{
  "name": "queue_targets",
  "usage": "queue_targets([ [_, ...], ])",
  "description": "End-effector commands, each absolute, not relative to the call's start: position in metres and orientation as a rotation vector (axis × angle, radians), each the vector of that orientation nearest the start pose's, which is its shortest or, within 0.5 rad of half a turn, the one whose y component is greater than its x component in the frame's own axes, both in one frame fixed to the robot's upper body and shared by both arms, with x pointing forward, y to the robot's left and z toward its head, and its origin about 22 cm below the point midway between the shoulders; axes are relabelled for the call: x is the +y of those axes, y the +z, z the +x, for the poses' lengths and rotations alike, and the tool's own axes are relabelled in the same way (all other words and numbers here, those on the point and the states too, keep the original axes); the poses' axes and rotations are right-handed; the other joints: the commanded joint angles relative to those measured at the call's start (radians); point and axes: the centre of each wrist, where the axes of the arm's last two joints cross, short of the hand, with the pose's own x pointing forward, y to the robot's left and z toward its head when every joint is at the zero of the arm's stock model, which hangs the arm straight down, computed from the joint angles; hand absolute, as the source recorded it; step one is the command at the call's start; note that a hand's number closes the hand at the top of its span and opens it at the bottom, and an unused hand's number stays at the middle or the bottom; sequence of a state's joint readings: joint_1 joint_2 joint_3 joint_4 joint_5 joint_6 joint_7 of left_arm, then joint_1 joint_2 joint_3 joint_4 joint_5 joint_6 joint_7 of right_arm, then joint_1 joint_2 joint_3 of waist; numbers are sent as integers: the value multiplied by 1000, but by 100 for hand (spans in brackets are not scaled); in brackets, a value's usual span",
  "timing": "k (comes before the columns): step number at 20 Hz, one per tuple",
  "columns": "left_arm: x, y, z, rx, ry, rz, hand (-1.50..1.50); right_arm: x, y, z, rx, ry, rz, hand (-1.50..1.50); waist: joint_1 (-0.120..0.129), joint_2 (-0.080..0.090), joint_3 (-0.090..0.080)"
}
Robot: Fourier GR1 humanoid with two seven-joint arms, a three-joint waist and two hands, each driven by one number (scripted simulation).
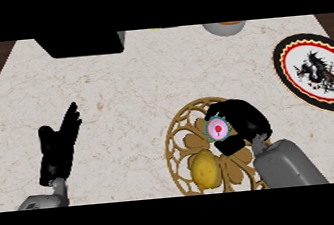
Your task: Pick the cupcake from the placemat and place it in the plate
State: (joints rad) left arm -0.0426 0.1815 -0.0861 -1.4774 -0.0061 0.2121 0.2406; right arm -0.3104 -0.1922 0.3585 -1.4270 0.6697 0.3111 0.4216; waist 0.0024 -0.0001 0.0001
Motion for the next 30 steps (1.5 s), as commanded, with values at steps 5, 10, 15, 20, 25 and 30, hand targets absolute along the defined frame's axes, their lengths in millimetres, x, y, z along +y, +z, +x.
queue_targets([
  [5, 241, -9, 255, -1258, -16, 224, 0, -164, 48, 295, -1192, 1192, -605, 150, -2, -1, 0],
  [10, 249, -22, 236, -1284, -38, 234, 0, -255, 32, 330, -1255, 1203, -619, 150, 13, 4, 1],
  [15, 254, -6, 252, -1287, -40, 232, 0, -294, 25, 337, -1382, 1154, -783, 150, 7, 3, 1],
  [20, 245, -19, 248, -1282, -31, 244, 0, -308, 68, 345, -1518, 1069, -866, 150, -4, -1, 0],
  [25, 252, -23, 245, -1270, -25, 245, 0, -330, 102, 348, -1673, 810, -1045, 150, -9, -1, 0],
  [30, 257, -22, 235, -1285, -27, 254, 0, -330, 115, 337, -1605, 663, -1122, 150, -5, -2, -1],
])
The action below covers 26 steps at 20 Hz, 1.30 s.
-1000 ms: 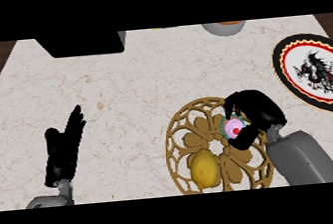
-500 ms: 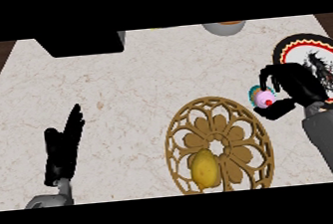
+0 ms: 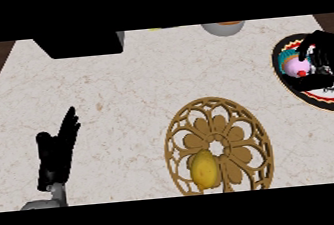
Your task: Pick the cupcake from the placemat and place it in the plate
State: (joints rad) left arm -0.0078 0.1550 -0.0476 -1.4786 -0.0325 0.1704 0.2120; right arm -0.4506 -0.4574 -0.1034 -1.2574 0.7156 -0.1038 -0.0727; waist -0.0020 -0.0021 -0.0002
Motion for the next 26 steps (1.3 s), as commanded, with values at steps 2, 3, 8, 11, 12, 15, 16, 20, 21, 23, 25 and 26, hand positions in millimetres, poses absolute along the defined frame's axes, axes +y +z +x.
queue_targets([
  [2, 266, -4, 254, -1295, -39, 255, 0, -357, 125, 351, -1568, 636, -1139, 150, 6, 3, 0],
  [3, 252, -18, 241, -1293, -34, 242, 0, -366, 105, 351, -1564, 607, -1127, 150, 9, 4, 0],
  [8, 259, -20, 246, -1277, -47, 242, 0, -394, 122, 380, -1483, 567, -1170, 150, 20, 7, 1],
  [11, 237, -16, 252, -1316, -56, 218, 0, -423, 102, 377, -1442, 569, -1157, 150, 28, 11, 1],
  [12, 259, -7, 253, -1297, -41, 245, 0, -441, 112, 370, -1454, 582, -1152, 150, 23, 9, 1],
  [15, 231, -2, 258, -1292, -46, 249, 0, -427, 105, 386, -1413, 597, -1169, 150, 25, 9, 1],
  [16, 253, -12, 250, -1305, -48, 231, 0, -448, 115, 381, -1358, 608, -1180, 150, 43, 16, 2],
  [20, 237, 1, 264, -1319, -69, 212, 0, -451, 97, 379, -1264, 668, -1110, 150, 41, 17, 2],
  [21, 233, -9, 260, -1314, -78, 211, 0, -449, 75, 371, -1233, 680, -1086, 150, 50, 24, 3],
  [23, 234, -14, 252, -1308, -78, 218, 0, -466, 82, 364, -1202, 716, -1012, 150, 49, 21, 3],
  [25, 236, -6, 255, -1314, -66, 218, 0, -471, 85, 363, -1196, 703, -951, 150, 59, 23, 5],
  [26, 247, -15, 250, -1316, -59, 202, 0, -457, 59, 361, -1140, 752, -891, 150, 61, 25, 4],
])
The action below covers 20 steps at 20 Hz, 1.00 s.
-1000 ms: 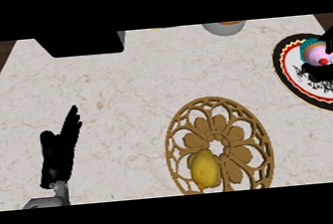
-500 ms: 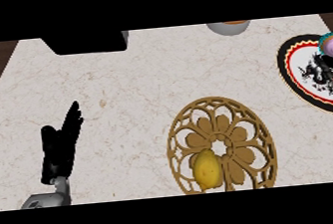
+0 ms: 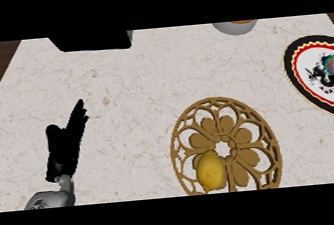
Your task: Pick the cupcake from the placemat and place it in the plate
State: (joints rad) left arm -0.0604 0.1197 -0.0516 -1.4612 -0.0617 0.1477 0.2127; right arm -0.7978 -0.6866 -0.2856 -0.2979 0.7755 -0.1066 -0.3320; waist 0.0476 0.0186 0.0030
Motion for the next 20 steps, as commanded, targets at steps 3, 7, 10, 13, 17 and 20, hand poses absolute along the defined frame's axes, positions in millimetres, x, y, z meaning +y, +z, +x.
queue_targets([
  [3, 230, -4, 257, -1329, -81, 212, 0, -472, 66, 355, -1044, 796, -866, -150, 16, 7, 2],
  [7, 232, -15, 251, -1306, -57, 226, 0, -486, 67, 344, -1136, 838, -777, -150, 3, 4, 2],
  [10, 240, -6, 250, -1306, -72, 215, 0, -491, 90, 350, -1289, 784, -710, -150, 5, 1, 3],
  [13, 244, -10, 253, -1290, -69, 210, 0, -474, 77, 359, -1520, 573, -593, -150, -7, 2, 4],
  [17, 232, -11, 253, -1308, -43, 212, 0, -502, 89, 342, -1656, 290, -450, -150, -20, 1, 4],
  [20, 257, -12, 251, -1312, -47, 228, 0, -521, 85, 321, -1694, 187, -392, -150, -12, 4, 4],
])
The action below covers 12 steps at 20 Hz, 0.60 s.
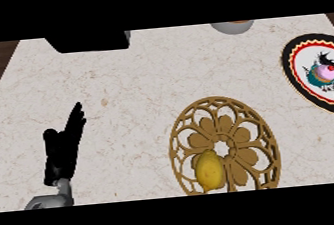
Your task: Pick the cupcake from the placemat and place it in the plate
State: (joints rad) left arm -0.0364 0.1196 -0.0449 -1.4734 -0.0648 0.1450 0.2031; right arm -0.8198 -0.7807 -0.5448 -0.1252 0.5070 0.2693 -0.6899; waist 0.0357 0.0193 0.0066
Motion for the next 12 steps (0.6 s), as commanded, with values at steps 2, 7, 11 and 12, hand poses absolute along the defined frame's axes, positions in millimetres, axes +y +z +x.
queue_targets([
  [2, 247, 5, 262, -1316, -55, 212, 0, -530, 80, 309, -1702, 187, -343, -150, 1, 4, 1],
  [7, 238, -5, 260, -1322, -67, 212, 0, -531, 72, 303, -1685, 203, -290, -150, 12, 5, 1],
  [11, 223, -3, 258, -1323, -54, 201, 0, -525, 63, 305, -1721, 196, -268, -150, 18, 5, 2],
  [12, 243, -6, 257, -1315, -59, 211, 0, -537, 61, 290, -1735, 190, -260, -150, 11, 5, 1],
])
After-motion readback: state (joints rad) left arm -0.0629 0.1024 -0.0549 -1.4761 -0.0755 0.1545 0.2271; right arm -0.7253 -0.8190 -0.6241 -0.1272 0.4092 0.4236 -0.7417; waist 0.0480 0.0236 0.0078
